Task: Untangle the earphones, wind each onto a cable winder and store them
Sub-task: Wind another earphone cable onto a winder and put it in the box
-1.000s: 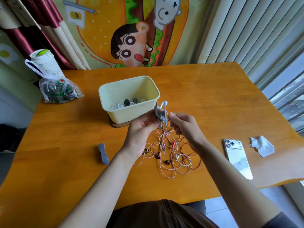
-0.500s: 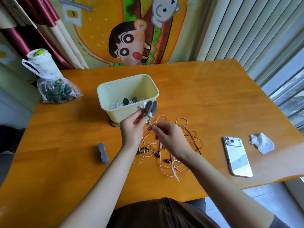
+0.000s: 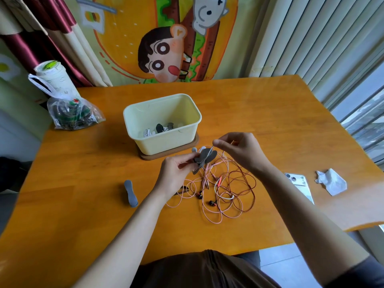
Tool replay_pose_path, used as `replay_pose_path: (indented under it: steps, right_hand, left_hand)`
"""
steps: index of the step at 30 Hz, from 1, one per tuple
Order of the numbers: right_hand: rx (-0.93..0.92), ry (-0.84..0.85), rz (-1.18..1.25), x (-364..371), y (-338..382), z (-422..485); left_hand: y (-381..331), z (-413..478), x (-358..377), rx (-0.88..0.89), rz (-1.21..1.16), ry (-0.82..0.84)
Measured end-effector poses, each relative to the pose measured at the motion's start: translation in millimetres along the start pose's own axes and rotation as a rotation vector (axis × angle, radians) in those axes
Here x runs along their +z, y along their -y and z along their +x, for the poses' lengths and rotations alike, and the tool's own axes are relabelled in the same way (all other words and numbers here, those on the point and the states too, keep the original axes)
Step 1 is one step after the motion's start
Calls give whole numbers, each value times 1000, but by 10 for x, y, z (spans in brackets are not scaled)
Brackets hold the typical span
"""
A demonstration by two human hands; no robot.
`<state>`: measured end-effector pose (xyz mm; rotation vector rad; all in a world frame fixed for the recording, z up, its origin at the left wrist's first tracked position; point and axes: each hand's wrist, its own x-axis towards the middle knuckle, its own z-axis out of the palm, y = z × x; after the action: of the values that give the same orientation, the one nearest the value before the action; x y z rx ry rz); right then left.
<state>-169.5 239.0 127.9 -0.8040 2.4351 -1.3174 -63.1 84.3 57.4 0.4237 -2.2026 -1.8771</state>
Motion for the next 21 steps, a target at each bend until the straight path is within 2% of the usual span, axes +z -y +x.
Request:
replay_pose_path:
  steps: [8, 21]
  right_hand:
    - [23, -48, 122, 58, -51, 20]
    - [102, -172, 277, 105, -108, 10]
  left_hand:
    - [16, -39, -14, -61, 7, 9]
    - [-85, -70, 28, -126, -135, 50]
